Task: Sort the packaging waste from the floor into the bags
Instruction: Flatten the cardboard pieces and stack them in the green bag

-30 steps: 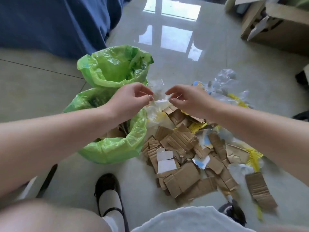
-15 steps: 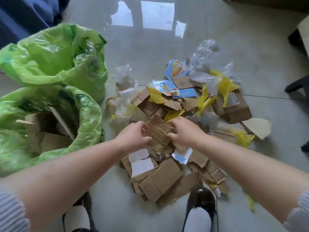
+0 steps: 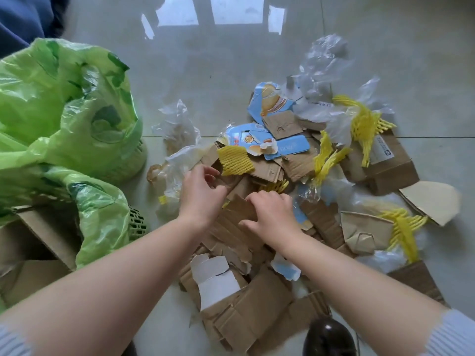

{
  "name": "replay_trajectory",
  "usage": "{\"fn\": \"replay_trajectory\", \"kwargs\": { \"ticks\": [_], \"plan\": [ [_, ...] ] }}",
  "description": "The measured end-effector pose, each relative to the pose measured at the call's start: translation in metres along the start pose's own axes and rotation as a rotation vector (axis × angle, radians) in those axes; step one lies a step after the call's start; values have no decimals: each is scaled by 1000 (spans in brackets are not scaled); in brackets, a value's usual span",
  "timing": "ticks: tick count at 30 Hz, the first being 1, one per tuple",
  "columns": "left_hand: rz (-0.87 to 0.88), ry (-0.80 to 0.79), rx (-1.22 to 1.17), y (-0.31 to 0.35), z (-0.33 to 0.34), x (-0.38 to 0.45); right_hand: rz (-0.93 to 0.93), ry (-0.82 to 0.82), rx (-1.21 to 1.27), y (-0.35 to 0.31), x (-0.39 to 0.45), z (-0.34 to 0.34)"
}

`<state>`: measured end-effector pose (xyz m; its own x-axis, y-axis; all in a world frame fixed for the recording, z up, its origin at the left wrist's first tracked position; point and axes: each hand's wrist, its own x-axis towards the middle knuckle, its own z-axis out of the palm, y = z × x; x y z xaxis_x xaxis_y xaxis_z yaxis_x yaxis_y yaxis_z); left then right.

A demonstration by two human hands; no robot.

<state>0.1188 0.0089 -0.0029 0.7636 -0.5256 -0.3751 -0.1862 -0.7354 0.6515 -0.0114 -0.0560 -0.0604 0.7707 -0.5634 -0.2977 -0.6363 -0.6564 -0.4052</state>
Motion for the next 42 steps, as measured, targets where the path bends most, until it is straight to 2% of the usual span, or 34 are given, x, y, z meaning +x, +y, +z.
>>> {"fn": "replay_trajectory", "kwargs": {
  "ticks": [3,5,7,8,10,12,14,19,22,25,30,35,40,42],
  "plan": [
    [223,93,305,3,-6,10,-26,75,109,8,-11,-16],
    [237,97,367,4,-9,18,-71,202,128,14,-15,-28],
    [201,32,417,3,-10,31,-105,283,105,22,-13,-39],
    [185,-21,442,1,-8,37,-113,256,81,25,-11,-43],
    [161,-109,468,-2,-6,46,-118,96,21,27,-4,-48],
    [152,-153,483,-5,-3,51,-102,-85,-45,29,5,-47],
    [137,-157,495,-7,-1,54,-73,-196,-112,31,13,-46],
    [138,-115,452,-9,-1,59,-107,-185,-275,37,18,-49],
    [162,-82,420,-8,-6,56,-198,-42,-273,38,11,-51],
    [160,-35,444,-4,-17,52,-284,181,-191,38,-3,-56],
    [131,23,429,7,-50,40,-290,332,1,31,-25,-82],
    [132,83,364,24,-94,8,-131,445,480,10,-51,-131],
    [82,102,265,34,-129,-28,181,450,834,1,-72,-166],
    [80,120,236,37,-140,-40,242,461,956,-1,-80,-177]
  ]
}}
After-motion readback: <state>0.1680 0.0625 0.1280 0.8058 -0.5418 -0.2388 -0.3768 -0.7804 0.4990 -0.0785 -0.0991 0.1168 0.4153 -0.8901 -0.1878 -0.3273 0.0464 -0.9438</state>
